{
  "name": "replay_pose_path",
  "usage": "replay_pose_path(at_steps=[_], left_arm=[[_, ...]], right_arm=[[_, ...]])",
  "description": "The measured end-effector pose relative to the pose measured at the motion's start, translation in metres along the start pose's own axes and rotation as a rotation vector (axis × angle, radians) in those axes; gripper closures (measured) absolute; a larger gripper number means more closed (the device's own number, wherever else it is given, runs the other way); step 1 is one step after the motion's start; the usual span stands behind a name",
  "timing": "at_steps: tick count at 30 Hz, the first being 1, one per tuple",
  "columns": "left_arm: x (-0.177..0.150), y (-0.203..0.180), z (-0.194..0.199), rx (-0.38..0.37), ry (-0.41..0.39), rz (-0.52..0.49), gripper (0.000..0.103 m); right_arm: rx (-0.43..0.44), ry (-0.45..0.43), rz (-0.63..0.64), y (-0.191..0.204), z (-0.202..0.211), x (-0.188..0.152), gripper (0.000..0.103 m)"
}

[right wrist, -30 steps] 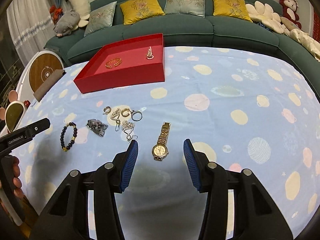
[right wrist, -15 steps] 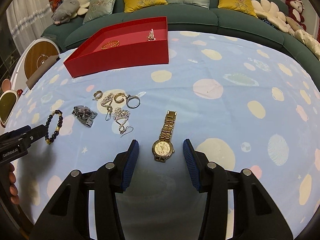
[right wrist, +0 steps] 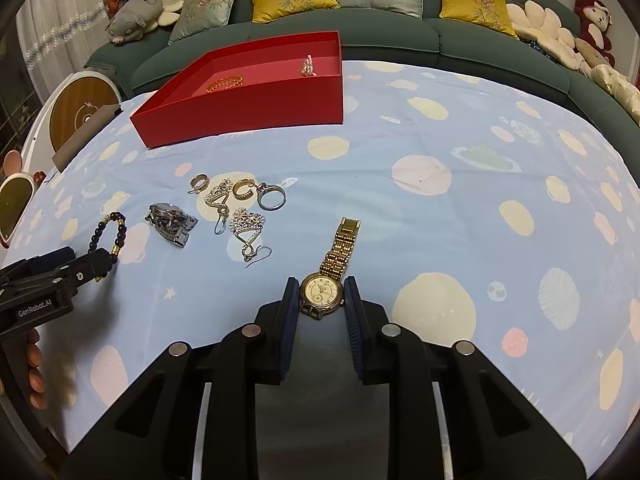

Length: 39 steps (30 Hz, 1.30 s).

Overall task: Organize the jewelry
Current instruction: 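Grasp the gold wristwatch with the right gripper while the left grasps the beaded bracelet, then carry watch and bracelet into the red tray and open both grippers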

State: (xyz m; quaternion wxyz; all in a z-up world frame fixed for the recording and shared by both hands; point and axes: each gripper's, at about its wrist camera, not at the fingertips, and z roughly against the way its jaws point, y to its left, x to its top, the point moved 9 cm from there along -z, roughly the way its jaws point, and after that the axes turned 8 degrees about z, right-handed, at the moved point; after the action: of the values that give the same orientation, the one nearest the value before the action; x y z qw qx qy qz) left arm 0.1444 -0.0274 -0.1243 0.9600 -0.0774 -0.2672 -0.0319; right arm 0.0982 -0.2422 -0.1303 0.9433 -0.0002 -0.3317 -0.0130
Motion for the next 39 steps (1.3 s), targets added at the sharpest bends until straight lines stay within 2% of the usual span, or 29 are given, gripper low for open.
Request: replay_pose_path(at_steps=[3, 4, 8, 10, 14, 15, 18, 19, 20, 39], left_arm=[[0.003, -0.002, -0.003, 0.012, -0.018, -0.017, 0.022], [0.004, -0.002, -0.003, 0.014, -0.023, -0.019, 0.026], [0.006, -0.005, 0.000, -0.006, -0.039, -0.027, 0.050], [0.007, -0.006, 0.001, -0.020, -0.041, -0.029, 0.059], [0.007, -0.009, 0.002, -0.048, -0.042, -0.034, 0.086], [0.007, -0.010, 0.002, -0.062, -0.038, -0.033, 0.090], [0.006, -0.012, 0.003, -0.082, -0.031, -0.028, 0.091], [0.006, -0.013, 0.004, -0.089, -0.032, -0.030, 0.097], [0.005, -0.014, 0.005, -0.097, -0.030, -0.031, 0.097], [0.013, -0.025, 0.036, -0.185, -0.060, -0.021, 0.098]], right_arm=[[0.008, -0.004, 0.001, 0.000, 0.002, 0.001, 0.081], [0.011, -0.005, -0.001, 0.001, 0.003, 0.001, 0.081], [0.018, -0.012, -0.007, 0.000, 0.006, 0.002, 0.081], [0.021, -0.015, -0.009, 0.000, 0.006, 0.003, 0.081], [0.028, -0.015, -0.011, 0.002, 0.007, 0.004, 0.081], [0.029, -0.016, -0.009, 0.003, 0.007, 0.004, 0.081], [0.035, -0.021, -0.007, 0.005, 0.009, 0.006, 0.081], [0.035, -0.023, -0.006, 0.006, 0.010, 0.007, 0.081], [0.037, -0.025, -0.006, 0.007, 0.011, 0.007, 0.081], [0.063, -0.065, -0.006, 0.015, 0.023, 0.019, 0.081]])
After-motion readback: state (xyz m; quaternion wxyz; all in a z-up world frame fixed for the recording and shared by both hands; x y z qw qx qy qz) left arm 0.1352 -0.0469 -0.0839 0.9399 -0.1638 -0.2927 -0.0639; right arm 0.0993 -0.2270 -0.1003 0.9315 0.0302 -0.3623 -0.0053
